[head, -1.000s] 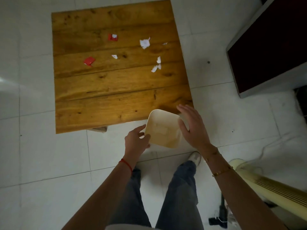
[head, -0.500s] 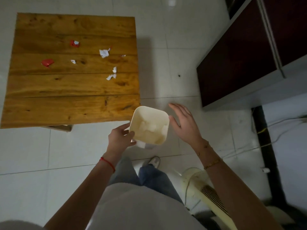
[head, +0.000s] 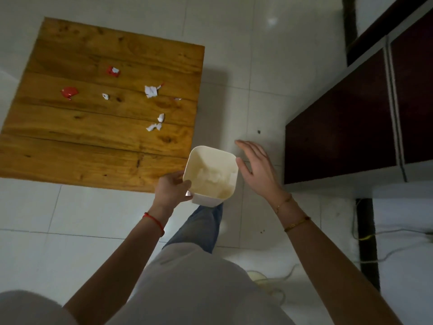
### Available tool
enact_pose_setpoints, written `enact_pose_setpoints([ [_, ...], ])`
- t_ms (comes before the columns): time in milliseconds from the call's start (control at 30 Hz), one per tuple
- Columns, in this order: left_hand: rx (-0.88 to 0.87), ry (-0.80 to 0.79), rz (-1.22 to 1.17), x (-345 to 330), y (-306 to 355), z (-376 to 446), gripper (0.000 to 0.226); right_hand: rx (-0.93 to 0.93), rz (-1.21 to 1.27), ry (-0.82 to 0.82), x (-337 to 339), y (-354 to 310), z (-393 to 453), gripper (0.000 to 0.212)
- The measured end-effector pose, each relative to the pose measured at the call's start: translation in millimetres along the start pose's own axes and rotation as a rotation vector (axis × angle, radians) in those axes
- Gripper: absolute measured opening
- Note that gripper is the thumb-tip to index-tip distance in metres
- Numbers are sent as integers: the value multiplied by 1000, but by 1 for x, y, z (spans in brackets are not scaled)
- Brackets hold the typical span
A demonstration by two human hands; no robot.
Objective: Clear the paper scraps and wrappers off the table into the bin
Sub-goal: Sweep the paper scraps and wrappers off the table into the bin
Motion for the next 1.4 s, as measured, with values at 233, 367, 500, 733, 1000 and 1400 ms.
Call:
enact_pose_setpoints([
  [233, 87, 125, -74, -17, 38, 49, 47, 238, -55, -89, 14, -4, 120, 46],
  [367, 111, 194, -145, -20, 55, 67, 46, 331, -47, -138, 16, -13, 172, 46],
  [500, 116, 269, -215, -20, 65, 78, 44, 437, -46, -241, 8, -27, 219, 48],
  [733, 147, 439, -266, -17, 74, 101, 42, 679, -19, -390, -26, -66, 296, 47],
  [1000, 271, 726, -582, -53, 73, 120, 37, 956, -52, -644, -64, -83, 356, 52],
  [1400, 383, 974, -1028, -139, 45, 145, 37, 1441, -321, -875, -135, -116, 375, 54],
])
Point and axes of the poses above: each hand's wrist, its own z-axis towards the middle knuckle, its own x-axis out of the back of the hand, y = z × x, the point moved 9 cm from there along z, towards the middle knuckle, and after that the axes turned 7 degrees about -z, right-handed, at the moved point
